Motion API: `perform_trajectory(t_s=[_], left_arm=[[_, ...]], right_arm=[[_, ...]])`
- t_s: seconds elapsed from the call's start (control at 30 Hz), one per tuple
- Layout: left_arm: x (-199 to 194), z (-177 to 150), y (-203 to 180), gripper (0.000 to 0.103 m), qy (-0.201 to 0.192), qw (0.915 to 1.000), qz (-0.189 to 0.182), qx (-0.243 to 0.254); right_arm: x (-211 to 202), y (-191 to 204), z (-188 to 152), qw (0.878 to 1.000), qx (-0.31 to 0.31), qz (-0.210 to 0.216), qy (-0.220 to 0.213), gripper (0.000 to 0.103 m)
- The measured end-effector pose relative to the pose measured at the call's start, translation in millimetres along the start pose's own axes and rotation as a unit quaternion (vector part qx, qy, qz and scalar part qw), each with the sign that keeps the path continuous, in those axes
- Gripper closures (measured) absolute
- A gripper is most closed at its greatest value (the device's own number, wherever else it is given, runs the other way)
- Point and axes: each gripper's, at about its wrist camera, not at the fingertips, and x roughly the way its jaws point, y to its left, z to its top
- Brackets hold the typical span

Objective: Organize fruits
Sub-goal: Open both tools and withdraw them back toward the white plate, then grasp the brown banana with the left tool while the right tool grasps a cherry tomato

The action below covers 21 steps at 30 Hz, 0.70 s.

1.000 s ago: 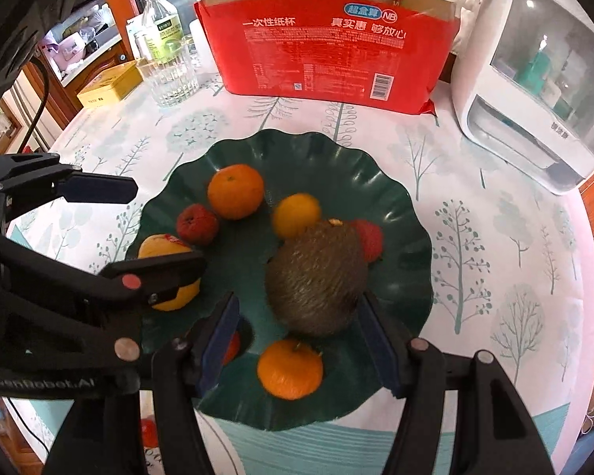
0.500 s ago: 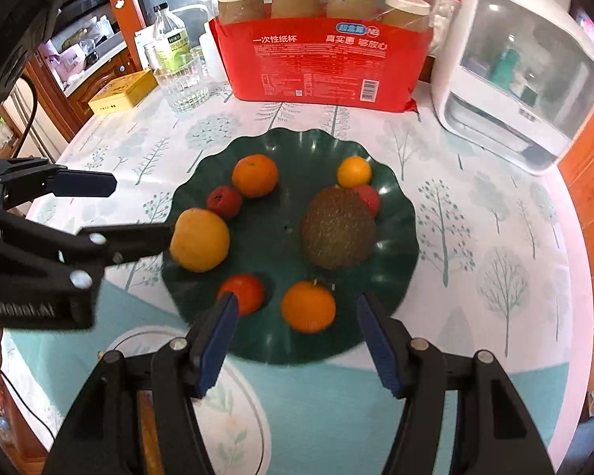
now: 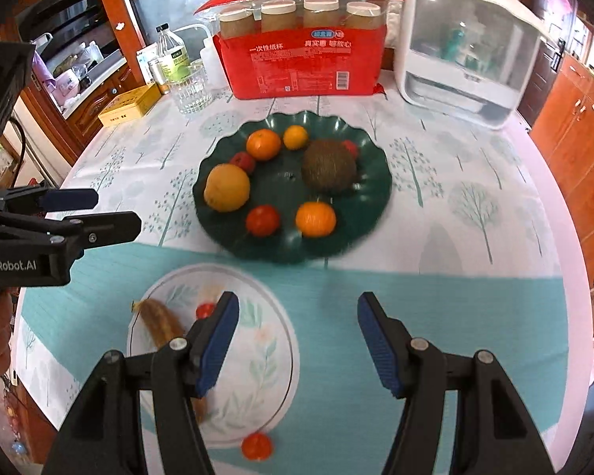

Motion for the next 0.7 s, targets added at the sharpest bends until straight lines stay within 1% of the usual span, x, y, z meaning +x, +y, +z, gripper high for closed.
perform_trajectory(t_s=[0.13, 0.2, 0.3, 0.4, 0.53, 0.7], left_arm=[[6, -26, 3, 0.021, 0.014, 0.9993, -0.013, -0.033], [12, -37, 3, 0.021, 0.020, 0.9987, -0.013, -0.045], [22, -50, 0, 0.021, 0.027, 0.9983, -0.007, -0.051], [33, -62, -5, 0.021, 0.040, 0.9981, 0.000, -0.046], [51, -76, -10, 0.021, 0.071, 0.9958, -0.012, -0.057], [67, -87, -15, 0.021, 0.096, 0.9916, -0.026, -0.083]], right_arm=[[0, 1, -24, 1.000, 0.010, -0.001, 0.010, 0.040], [2, 1, -37, 1.000, 0.016, -0.002, 0.017, 0.040], [8, 1, -56, 0.999, 0.020, -0.007, 0.030, 0.040], [16, 0, -70, 0.999, 0.025, -0.002, 0.045, 0.040], [25, 0, -88, 0.998, 0.028, 0.001, 0.062, 0.040], [31, 1, -102, 0.997, 0.025, 0.002, 0.072, 0.040]])
